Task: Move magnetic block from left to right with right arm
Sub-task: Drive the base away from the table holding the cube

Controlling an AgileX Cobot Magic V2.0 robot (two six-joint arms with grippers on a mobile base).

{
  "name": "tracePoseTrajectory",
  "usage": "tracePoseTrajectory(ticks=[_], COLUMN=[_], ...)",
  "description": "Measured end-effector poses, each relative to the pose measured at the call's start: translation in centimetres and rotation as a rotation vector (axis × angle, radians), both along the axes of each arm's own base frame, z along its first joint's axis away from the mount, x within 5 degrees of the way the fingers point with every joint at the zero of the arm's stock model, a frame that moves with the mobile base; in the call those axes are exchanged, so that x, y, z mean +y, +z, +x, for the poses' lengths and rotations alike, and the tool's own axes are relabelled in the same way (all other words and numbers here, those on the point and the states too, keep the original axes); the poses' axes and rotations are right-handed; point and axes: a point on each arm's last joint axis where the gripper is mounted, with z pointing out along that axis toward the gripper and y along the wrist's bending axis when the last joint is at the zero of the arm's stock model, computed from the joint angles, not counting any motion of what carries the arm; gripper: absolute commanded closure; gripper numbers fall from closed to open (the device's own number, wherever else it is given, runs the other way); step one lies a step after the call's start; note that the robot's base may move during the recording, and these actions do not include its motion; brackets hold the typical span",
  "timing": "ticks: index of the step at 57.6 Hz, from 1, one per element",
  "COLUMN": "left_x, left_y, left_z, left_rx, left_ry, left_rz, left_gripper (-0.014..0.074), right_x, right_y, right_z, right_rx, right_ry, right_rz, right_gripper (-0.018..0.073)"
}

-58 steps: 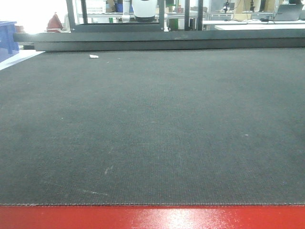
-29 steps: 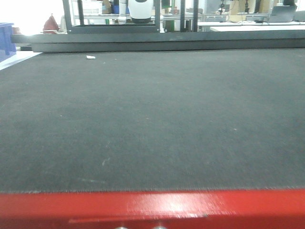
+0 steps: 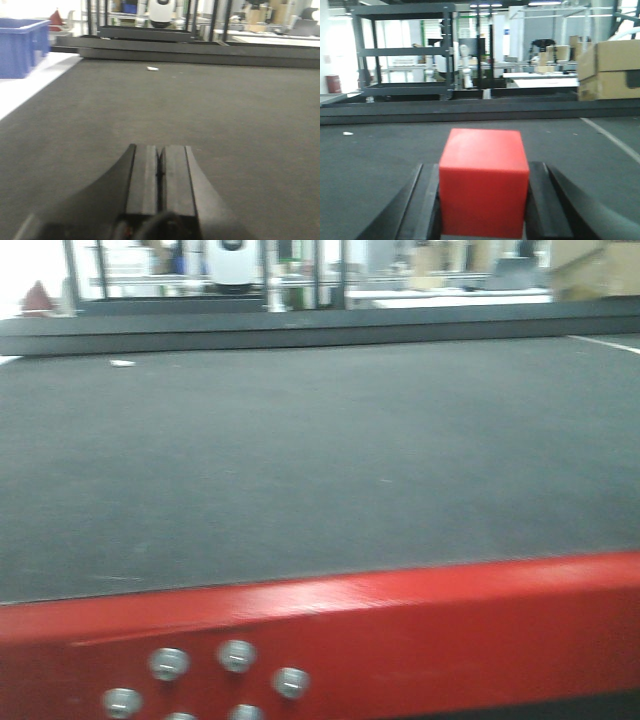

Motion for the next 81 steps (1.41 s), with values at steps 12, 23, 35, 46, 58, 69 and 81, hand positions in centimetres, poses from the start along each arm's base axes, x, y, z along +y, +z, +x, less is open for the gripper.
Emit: tracePoseTrajectory(ticks=[12,23,35,46,58,69,81], left_x=[0.00,0.00,0.00,0.00,0.00,0.00,0.00], left_y=[0.00,0.00,0.00,0.00,0.00,0.00,0.00], left_z=[0.00,0.00,0.00,0.00,0.00,0.00,0.00], left_rx=[0.000,0.000,0.000,0.000,0.000,0.000,0.000], left_ry=[0.000,0.000,0.000,0.000,0.000,0.000,0.000], left_rz=[0.000,0.000,0.000,0.000,0.000,0.000,0.000], left_gripper=[0.0722,0.0722,0.0722,0.0722,0.0722,0.0722,0.0722], right_x=[0.00,0.00,0.00,0.00,0.00,0.00,0.00], right_y=[0.00,0.00,0.00,0.00,0.00,0.00,0.00], right_z=[0.00,0.00,0.00,0.00,0.00,0.00,0.00], right_rx=[0.000,0.000,0.000,0.000,0.000,0.000,0.000], right_ry=[0.000,0.000,0.000,0.000,0.000,0.000,0.000], right_rz=[0.000,0.000,0.000,0.000,0.000,0.000,0.000], right_gripper=[0.0246,0.0246,0.0246,0.0246,0.0246,0.0246,0.0246])
